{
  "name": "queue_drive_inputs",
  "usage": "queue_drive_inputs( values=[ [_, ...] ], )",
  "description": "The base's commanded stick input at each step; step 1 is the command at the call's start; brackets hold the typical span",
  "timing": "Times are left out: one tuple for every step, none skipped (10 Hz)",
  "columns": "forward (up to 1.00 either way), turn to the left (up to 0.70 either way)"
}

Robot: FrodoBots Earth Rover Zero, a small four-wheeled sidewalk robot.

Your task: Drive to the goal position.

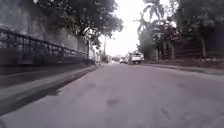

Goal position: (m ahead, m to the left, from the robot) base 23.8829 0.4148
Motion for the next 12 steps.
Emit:
queue_drive_inputs(
  values=[
    [1.0,-0.02],
    [1.0,-0.33],
    [1.0,-0.4],
    [1.0,-0.4],
    [1.0,-0.4],
    [1.0,-0.4],
    [1.0,-0.23],
    [1.0,0.0],
    [1.0,0.0],
    [1.0,0.0],
    [1.0,0.0],
    [1.0,0.0]
  ],
)
